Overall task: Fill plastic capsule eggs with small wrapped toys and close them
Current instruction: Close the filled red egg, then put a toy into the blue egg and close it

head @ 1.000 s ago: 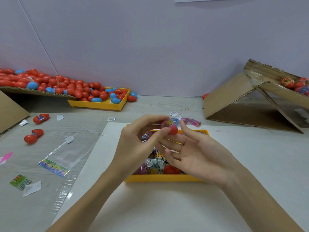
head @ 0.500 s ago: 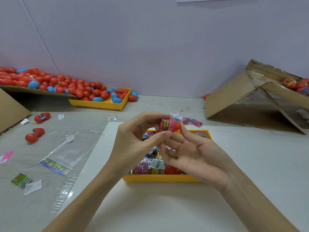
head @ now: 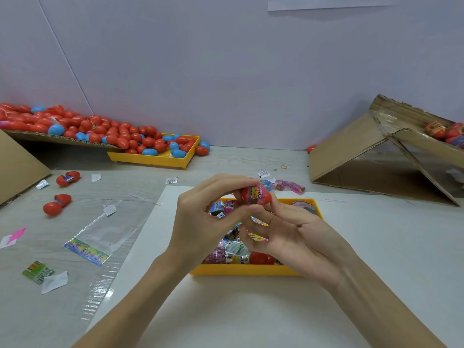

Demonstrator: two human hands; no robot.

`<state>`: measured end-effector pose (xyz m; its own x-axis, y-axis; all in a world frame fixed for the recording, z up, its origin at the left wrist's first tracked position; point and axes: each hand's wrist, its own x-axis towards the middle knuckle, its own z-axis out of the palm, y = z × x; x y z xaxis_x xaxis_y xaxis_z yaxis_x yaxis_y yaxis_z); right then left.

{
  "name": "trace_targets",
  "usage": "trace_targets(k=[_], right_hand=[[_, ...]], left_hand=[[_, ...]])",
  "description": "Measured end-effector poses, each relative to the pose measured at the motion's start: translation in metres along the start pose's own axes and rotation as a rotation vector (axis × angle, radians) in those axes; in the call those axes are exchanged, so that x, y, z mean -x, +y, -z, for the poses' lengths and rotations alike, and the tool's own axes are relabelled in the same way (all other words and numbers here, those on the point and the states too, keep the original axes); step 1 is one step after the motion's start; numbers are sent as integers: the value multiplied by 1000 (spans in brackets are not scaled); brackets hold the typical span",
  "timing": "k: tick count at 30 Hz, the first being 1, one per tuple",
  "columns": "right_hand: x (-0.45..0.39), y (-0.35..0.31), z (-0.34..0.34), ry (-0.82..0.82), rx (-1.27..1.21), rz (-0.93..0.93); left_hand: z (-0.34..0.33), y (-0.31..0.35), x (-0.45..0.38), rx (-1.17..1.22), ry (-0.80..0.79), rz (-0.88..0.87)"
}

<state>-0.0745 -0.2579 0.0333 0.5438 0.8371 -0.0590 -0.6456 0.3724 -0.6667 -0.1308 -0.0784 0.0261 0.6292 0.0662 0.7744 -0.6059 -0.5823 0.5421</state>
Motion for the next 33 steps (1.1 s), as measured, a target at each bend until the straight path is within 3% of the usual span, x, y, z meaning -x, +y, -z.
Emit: trace_targets(k=[6, 10, 12, 14, 17, 24, 29, 33], right_hand=[[-4, 1, 1, 207, 245, 127], [-4, 5, 1, 345, 810, 278], [-5, 6, 5, 414, 959, 297], [-7, -1, 14, 470, 861, 289], [-14, -37, 25, 489, 456, 284], [-25, -176, 32, 638, -106, 710], [-30, -117, 48, 624, 101, 515], [-25, -56, 45, 594, 395, 441]], left_hand=[[2, -3, -2, -96, -39, 7], [-1, -11, -1, -104, -125, 19], [-3, -15, -1, -94, -191, 51], [-2, -17, -1, -97, -212, 84], [2, -20, -3, -107, -142, 127], [6, -26, -5, -162, -126, 128], [8, -29, -3, -197, -168, 162], [12, -32, -1, -253, -98, 288]])
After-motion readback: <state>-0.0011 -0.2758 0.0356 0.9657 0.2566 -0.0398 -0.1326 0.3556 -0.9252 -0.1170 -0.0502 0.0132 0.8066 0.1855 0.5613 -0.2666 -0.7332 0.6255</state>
